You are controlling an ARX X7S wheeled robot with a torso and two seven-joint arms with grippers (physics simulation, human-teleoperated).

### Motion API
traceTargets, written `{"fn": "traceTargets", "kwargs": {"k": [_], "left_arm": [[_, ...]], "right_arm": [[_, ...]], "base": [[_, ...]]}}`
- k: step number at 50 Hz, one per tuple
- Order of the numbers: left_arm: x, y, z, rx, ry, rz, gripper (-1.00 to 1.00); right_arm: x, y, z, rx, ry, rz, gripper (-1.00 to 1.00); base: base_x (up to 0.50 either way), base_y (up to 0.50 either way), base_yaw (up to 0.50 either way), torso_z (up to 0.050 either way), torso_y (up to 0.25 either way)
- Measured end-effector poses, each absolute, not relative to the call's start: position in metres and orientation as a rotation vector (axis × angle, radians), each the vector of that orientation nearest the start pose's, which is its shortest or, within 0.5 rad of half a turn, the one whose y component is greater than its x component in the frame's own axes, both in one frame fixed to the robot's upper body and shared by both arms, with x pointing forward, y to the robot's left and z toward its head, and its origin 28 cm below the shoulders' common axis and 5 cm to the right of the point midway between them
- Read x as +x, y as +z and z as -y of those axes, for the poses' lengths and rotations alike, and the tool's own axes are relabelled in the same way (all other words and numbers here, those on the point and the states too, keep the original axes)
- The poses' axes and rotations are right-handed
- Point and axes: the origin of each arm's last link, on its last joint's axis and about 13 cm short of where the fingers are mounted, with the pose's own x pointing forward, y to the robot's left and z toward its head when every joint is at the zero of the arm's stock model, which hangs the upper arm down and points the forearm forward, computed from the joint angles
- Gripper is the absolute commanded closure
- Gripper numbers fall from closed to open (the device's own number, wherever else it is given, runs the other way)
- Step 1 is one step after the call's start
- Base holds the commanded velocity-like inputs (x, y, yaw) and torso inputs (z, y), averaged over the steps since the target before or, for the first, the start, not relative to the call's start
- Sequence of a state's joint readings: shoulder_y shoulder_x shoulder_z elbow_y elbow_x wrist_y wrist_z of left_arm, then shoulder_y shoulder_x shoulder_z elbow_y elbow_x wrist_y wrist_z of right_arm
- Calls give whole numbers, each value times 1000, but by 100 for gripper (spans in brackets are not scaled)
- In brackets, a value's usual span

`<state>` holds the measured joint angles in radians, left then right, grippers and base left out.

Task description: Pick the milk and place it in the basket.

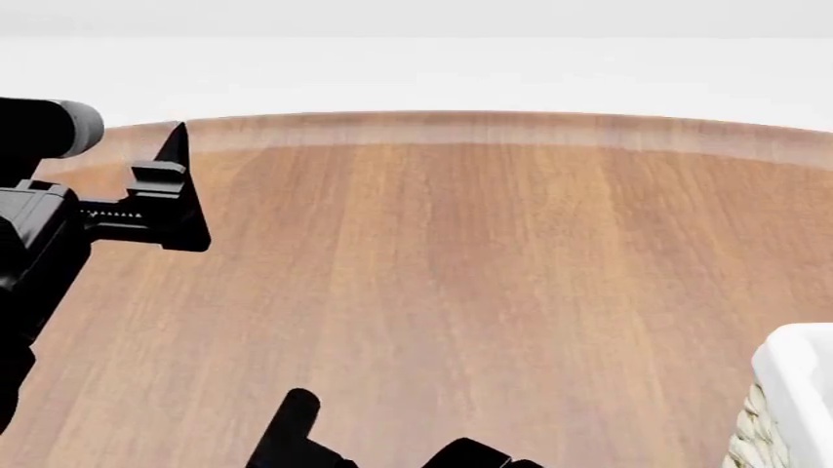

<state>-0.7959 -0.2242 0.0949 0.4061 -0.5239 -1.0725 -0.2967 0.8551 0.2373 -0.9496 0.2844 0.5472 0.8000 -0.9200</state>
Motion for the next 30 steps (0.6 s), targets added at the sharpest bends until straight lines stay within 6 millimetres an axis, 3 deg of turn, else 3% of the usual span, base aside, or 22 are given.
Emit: {"fn": "traceTargets", "kwargs": {"k": [9, 10, 30], "left_arm": [[291, 231, -209, -9, -97, 68, -100], [291, 231, -209, -9, -97, 68, -100], [292, 227, -210, -9, -96, 59, -100]], "right_arm": [[318, 73, 40, -177, 1516, -791, -100], [318, 72, 40, -176, 1516, -793, 100], [319, 68, 41, -147, 1474, -785, 100]], "base": [[0, 0, 0, 0, 0], [0, 0, 0, 0, 0], [0, 0, 0, 0, 0]]}}
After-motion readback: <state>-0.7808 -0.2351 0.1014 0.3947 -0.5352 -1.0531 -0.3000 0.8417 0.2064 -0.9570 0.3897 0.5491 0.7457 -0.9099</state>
